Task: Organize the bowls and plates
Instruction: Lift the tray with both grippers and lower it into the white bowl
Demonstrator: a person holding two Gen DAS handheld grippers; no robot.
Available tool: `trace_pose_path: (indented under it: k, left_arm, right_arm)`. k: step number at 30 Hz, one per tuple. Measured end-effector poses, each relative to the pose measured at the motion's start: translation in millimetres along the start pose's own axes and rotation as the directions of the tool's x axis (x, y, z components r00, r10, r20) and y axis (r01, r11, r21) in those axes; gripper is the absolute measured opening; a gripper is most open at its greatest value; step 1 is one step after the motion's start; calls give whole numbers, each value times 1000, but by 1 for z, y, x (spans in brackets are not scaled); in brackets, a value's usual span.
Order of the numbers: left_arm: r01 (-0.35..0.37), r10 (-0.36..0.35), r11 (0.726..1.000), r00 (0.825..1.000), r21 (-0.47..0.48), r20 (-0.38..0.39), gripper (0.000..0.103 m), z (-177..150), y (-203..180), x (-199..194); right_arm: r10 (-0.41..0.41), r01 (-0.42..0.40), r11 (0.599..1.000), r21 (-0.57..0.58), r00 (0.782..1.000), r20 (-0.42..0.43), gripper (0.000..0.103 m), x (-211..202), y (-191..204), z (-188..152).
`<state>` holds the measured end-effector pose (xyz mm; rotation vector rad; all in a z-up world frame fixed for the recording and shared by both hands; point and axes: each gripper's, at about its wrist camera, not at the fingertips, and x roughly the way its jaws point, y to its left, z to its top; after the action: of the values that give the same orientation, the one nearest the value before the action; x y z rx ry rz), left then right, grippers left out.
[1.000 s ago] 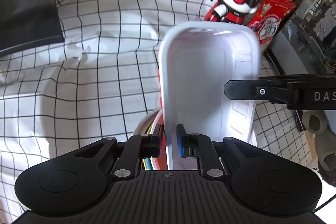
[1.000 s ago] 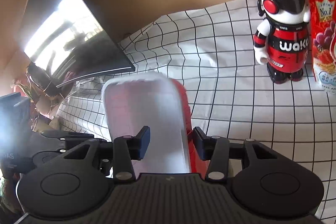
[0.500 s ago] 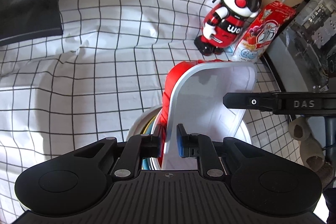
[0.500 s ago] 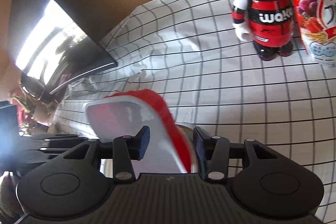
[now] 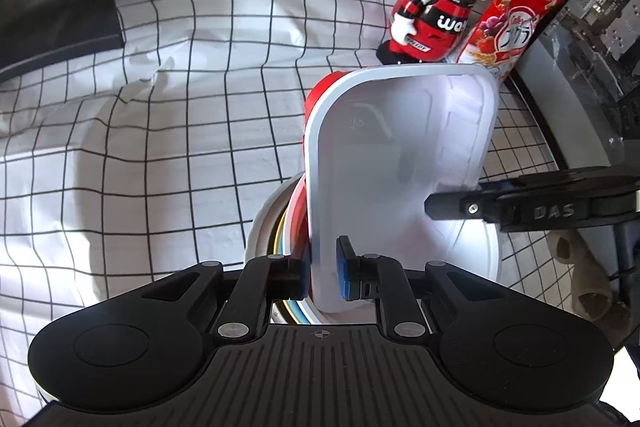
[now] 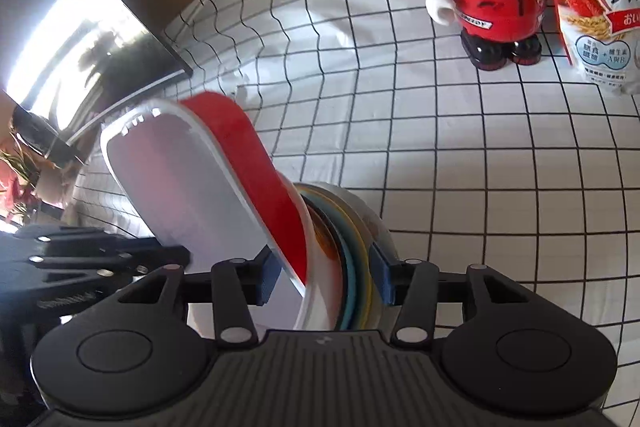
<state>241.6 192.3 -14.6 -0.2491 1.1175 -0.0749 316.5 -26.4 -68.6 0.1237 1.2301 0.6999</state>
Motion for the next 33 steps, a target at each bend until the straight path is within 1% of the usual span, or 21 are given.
trace_pose_path:
  k: [4, 8, 10, 11, 13, 17, 21, 23, 24, 25, 27, 29, 33]
  left_arm:
    - [-21, 20, 1000, 999, 23, 32, 17, -1, -3, -10]
    - [-21, 21, 1000, 999, 0, 46, 17, -2, 3, -15]
    - [-29, 30, 999, 998, -14, 47, 19, -2, 7, -14]
    - [-23, 24, 999, 999, -23, 44, 20, -3, 10, -13]
    - [-17, 18, 999, 999, -32, 37, 28, -4, 15, -11]
    - [-5, 5, 1000, 1000, -21, 24, 30, -8, 23, -6]
    - [23, -23, 1000, 1000, 7, 16, 30, -9, 27, 2]
    - [28, -28, 1000, 1000, 13, 10, 30, -9, 28, 7]
    - [26, -26, 1000, 1000, 16, 7, 30, -9, 28, 10]
    - [27, -27, 1000, 1000, 15, 5, 30, -9, 29, 12]
    - [32, -32, 999, 1000, 5, 2, 30, -8, 31, 14]
    - [31, -31, 1000, 1000, 0, 3, 31, -9, 34, 15]
    - [42, -42, 999, 999, -28, 11, 38, -10, 42, 16]
  right_arm:
    - [-3, 4, 1000, 24, 1000, -18, 51, 3, -5, -5]
    - [17, -15, 999, 38, 999, -48, 51, 6, -1, -14]
    - [-18, 18, 1000, 21, 999, -29, 51, 5, 6, -16]
    - [-32, 33, 999, 16, 999, -21, 51, 5, 9, -16]
    - [-52, 52, 998, 27, 999, -5, 52, 4, 11, -18]
    - [-68, 66, 995, 80, 997, 21, 52, 0, 11, -24]
    - [-82, 71, 988, 137, 994, 73, 51, -10, 14, -33]
    - [-85, 75, 988, 132, 993, 77, 50, -12, 19, -34]
    - [-83, 73, 989, 129, 994, 76, 44, -11, 22, -34]
    - [-87, 77, 989, 126, 994, 72, 43, -10, 24, -34]
    - [-106, 96, 989, 113, 991, 83, 43, -9, 29, -33]
    - [-107, 97, 989, 108, 990, 96, 43, -8, 31, -32]
    - [-97, 85, 990, 110, 990, 106, 43, -6, 27, -30]
